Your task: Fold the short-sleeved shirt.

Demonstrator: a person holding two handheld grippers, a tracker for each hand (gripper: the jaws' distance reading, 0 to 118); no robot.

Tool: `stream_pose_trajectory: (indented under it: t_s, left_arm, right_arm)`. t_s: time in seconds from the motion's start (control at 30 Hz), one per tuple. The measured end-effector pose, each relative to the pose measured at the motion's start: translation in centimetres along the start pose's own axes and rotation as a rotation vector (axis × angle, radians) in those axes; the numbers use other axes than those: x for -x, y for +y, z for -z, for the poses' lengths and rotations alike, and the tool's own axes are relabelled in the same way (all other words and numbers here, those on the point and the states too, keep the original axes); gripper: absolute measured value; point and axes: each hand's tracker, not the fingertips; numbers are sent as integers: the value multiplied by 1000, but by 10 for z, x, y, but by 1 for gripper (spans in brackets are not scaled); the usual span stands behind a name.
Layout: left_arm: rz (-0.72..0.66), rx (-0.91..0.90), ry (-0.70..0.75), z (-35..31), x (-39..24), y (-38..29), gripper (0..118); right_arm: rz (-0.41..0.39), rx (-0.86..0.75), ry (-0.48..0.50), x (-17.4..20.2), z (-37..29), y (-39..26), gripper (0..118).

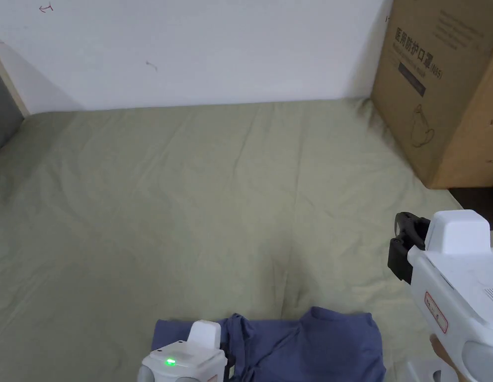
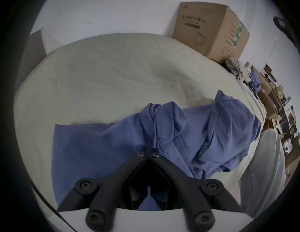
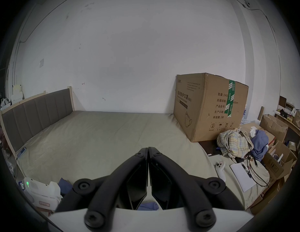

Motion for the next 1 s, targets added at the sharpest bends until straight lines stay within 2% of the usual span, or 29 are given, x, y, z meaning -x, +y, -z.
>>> stream_pose_trajectory:
  t_s: [0.23, 0.37, 0.63, 0.87, 0.9, 0.93, 0.97, 1.0]
  left_arm:
    - [93, 7, -23, 6, -29, 10, 1]
    - [93, 20, -11, 7, -30, 10, 1]
    - [-134, -104, -158, -63, 27, 32, 2]
    - [-308, -102, -291, -117, 124, 36, 2]
    - [-346, -92, -322, -120, 138, 34, 4]
    - [-371, -70, -348, -120, 151, 31, 10]
    - [-401, -53, -365, -119, 163, 27, 21]
    - [-433, -35, -381, -115, 175, 23, 39]
  right_arm:
    - [8, 7, -8, -3, 1, -3, 0]
    - [16, 5, -12, -3, -1, -3, 0]
    - [4, -11, 2, 6, -6, 4, 0]
    - [-7, -26, 16, 17, -9, 10, 0]
    - [-8, -28, 18, 18, -9, 11, 0]
    - [-11, -28, 18, 20, -8, 12, 0]
    - [-12, -27, 19, 22, -8, 12, 0]
    - [-12, -27, 22, 23, -7, 12, 0]
